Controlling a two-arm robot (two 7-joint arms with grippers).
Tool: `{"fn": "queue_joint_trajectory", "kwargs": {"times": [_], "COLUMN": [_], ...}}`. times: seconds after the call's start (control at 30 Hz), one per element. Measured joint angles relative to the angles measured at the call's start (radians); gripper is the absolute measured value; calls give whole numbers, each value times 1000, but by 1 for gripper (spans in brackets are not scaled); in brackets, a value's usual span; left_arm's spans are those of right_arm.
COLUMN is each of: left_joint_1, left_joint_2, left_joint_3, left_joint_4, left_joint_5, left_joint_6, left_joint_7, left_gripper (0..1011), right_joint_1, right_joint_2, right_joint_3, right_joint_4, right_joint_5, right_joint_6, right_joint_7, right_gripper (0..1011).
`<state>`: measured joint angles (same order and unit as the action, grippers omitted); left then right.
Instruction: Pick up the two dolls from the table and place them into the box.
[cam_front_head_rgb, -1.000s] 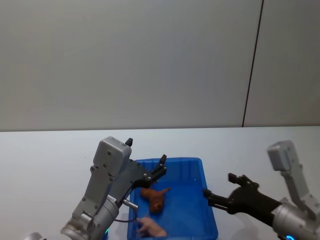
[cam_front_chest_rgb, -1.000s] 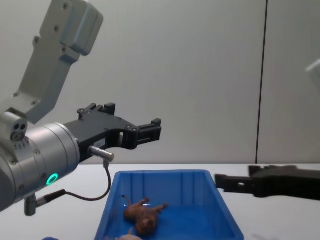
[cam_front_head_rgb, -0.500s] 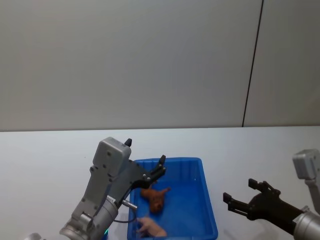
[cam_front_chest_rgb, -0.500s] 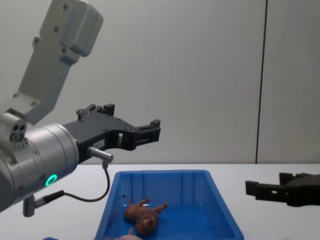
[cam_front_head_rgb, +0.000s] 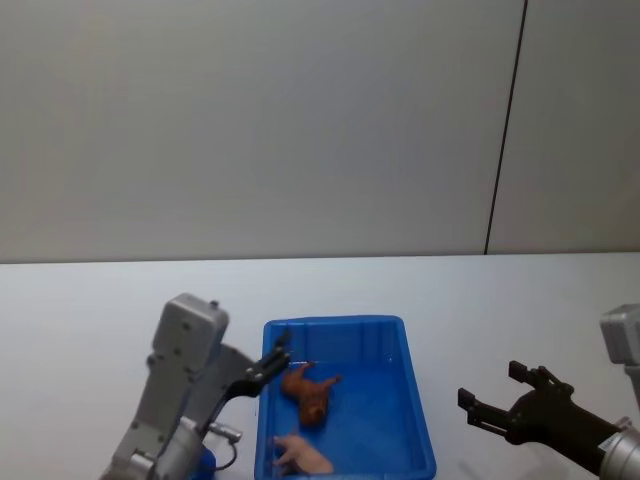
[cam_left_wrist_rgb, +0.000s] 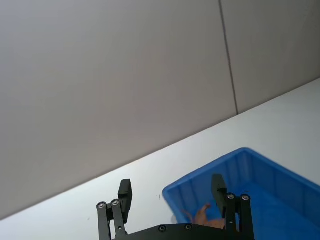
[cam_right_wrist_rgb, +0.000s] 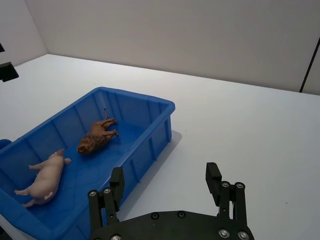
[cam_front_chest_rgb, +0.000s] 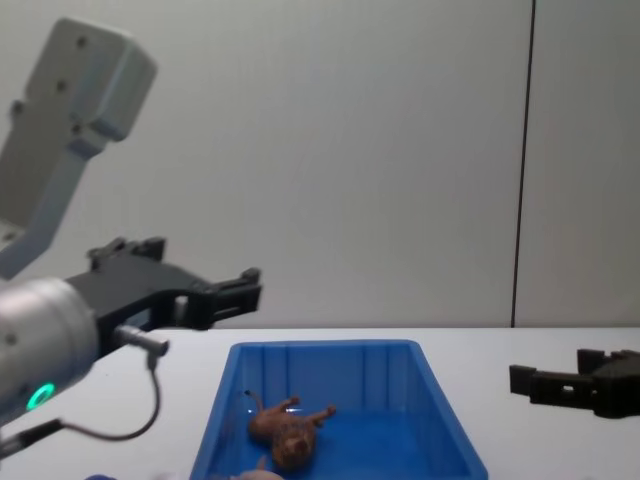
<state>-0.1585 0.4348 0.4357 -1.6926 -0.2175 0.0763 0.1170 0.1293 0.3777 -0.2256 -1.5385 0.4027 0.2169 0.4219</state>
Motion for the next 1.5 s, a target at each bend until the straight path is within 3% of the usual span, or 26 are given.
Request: {"fn": "queue_joint_trajectory", "kwargs": {"times": [0.4, 0.67, 1.0, 1.5], "left_joint_1": [101, 143, 166, 155], "left_joint_2": [50, 62, 63, 38], "left_joint_3": [-20, -27, -31, -34], "left_joint_4": [-32, -19, 16, 86], "left_joint_5": [-104, -156, -191, -202], "left_joint_6": [31, 34, 43, 58], "left_joint_7": [143, 182, 180, 96], "left_gripper": [1001, 1001, 1000, 1001], "right_joint_1": [-6, -8, -9, -10], "right_joint_2": [6, 7, 8, 9], "right_joint_3": [3, 5, 5, 5], "right_joint_4": [-3, -4, -5, -5], "right_joint_5": [5, 6, 8, 8], "right_joint_6": [-3, -4, -4, -4], "right_joint_7": [-2, -3, -3, -3], "right_gripper": [1001, 1001, 1001, 1001]}}
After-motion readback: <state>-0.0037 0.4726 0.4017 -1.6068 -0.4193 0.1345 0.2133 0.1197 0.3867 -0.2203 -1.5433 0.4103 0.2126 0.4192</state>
